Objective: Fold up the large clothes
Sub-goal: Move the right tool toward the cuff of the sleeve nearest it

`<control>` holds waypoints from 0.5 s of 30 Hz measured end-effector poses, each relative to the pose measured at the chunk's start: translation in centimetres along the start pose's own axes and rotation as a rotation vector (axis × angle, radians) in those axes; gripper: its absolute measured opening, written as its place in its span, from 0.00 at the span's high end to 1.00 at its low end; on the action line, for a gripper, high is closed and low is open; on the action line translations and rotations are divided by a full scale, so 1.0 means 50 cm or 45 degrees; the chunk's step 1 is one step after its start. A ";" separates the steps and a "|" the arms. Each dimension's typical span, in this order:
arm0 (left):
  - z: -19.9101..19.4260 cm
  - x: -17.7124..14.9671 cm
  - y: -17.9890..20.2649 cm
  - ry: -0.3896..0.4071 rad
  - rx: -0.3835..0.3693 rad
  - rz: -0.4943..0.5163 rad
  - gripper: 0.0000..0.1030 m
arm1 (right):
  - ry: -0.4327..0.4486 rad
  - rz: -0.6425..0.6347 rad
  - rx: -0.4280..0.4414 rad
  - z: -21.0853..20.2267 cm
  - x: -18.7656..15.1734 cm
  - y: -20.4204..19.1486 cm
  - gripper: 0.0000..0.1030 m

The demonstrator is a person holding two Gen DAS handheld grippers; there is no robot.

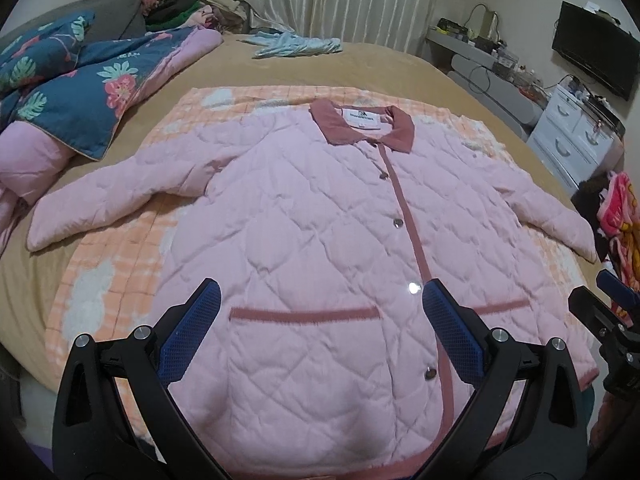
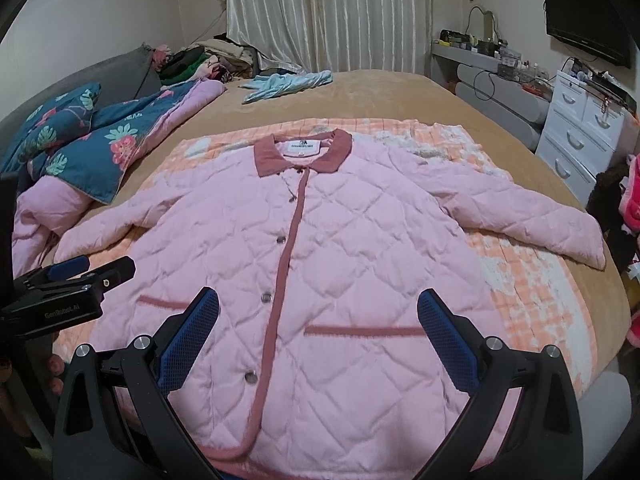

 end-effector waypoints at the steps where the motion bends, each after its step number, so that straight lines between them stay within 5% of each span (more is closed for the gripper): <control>1: 0.005 0.009 0.001 0.001 0.009 0.001 0.08 | -0.001 -0.001 0.004 0.007 0.010 0.001 0.04; 15: 0.074 0.123 0.038 -0.016 -0.034 -0.038 0.08 | 0.023 0.049 0.018 0.088 0.135 0.044 0.04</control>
Point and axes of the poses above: each gripper's, at about its wrist camera, not at the fingertips, and z roughly the way its jaws point, y to its right, x to its top, the point moved 7 cm from there along z, roughly the way its jaws point, and after that the axes turned 13 degrees about -z, right-handed, at the moved point
